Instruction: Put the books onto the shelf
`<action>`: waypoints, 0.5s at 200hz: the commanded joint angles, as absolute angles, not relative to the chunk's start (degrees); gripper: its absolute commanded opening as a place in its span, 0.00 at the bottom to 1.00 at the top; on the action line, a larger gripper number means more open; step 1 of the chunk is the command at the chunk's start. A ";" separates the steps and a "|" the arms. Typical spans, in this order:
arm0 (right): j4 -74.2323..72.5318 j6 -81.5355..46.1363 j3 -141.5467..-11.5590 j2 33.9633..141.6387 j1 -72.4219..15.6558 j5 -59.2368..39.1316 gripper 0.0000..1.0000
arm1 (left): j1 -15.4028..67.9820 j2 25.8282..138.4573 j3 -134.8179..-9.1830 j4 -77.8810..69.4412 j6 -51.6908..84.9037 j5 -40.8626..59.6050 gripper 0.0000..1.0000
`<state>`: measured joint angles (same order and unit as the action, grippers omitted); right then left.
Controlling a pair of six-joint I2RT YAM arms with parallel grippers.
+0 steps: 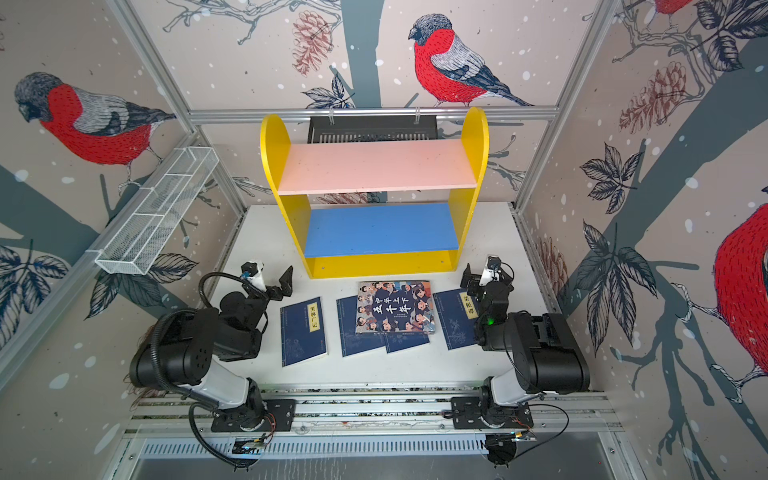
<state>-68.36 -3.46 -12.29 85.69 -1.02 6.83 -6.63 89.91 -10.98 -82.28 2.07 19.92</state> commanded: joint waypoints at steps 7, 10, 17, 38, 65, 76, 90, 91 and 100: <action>-79.56 -2.14 -6.85 84.50 -4.07 13.05 1.00 | -6.56 89.74 -8.49 -84.92 0.28 19.86 0.99; -81.20 -1.60 -6.12 84.64 -4.73 13.84 1.00 | -6.58 89.84 -7.80 -86.49 0.18 20.23 0.99; -83.93 -0.48 -4.95 85.03 -5.89 14.94 1.00 | -6.44 90.04 -5.59 -90.30 -0.16 20.45 0.99; -79.14 -0.90 -7.85 85.49 -6.11 16.02 1.00 | -5.98 91.80 -1.67 -100.25 0.38 18.32 0.99; -68.47 -5.18 -13.40 85.77 -0.22 7.56 1.00 | -6.02 91.26 -2.76 -98.06 0.28 18.66 0.99; -68.47 -4.93 -13.40 85.83 -0.56 8.26 1.00 | -6.05 90.18 -4.24 -93.90 -0.04 19.26 0.99; -69.07 -4.91 -13.27 85.70 -0.68 8.69 1.00 | -6.15 87.92 -5.54 -89.41 -0.04 19.41 0.99; -69.16 -5.00 -13.31 85.69 -0.69 8.96 1.00 | -6.15 87.68 -5.63 -89.05 -0.02 19.42 0.99; -68.68 -5.65 -13.91 84.69 -0.77 12.08 1.00 | -6.15 86.01 -6.09 -86.66 -0.04 19.47 0.99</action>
